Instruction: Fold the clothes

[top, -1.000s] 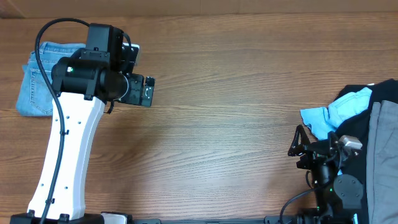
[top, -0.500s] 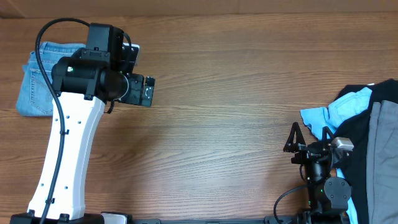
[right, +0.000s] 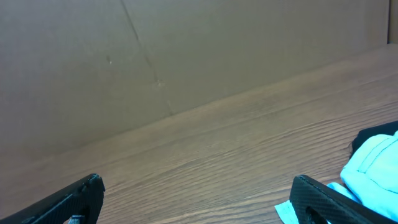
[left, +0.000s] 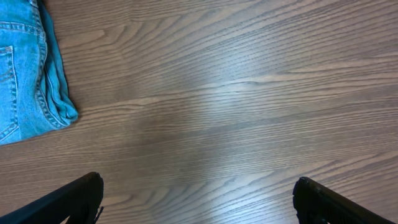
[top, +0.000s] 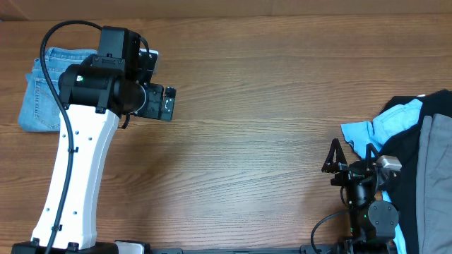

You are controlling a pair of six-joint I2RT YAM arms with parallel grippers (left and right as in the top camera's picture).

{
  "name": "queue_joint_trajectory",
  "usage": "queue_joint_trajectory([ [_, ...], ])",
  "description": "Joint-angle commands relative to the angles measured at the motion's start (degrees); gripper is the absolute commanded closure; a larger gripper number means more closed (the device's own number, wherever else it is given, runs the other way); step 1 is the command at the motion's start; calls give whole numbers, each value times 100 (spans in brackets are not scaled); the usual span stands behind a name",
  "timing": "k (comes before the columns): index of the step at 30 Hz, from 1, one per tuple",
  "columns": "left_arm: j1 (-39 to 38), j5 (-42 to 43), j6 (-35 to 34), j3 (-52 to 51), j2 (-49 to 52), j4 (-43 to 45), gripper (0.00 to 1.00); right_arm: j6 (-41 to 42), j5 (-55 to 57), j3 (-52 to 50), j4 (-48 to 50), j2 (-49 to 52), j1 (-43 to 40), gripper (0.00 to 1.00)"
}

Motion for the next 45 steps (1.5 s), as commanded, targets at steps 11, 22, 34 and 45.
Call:
queue_joint_trajectory([
  [11,-33,-37,-72,2,-37,4,0,-20,-50,-59,42,-68,-20,0],
  [22,-92,247,-114,-1840,-1709,3169,0,-20,-50,-59,39,-68,-20,0],
  [34,-81,726,-109,-5458,-4787,6310,0,-20,-50,-59,42,-68,-20,0],
  [45,133,680,85,-7053,-7392,6293,0,-20,-50,-59,42,-68,-20,0],
])
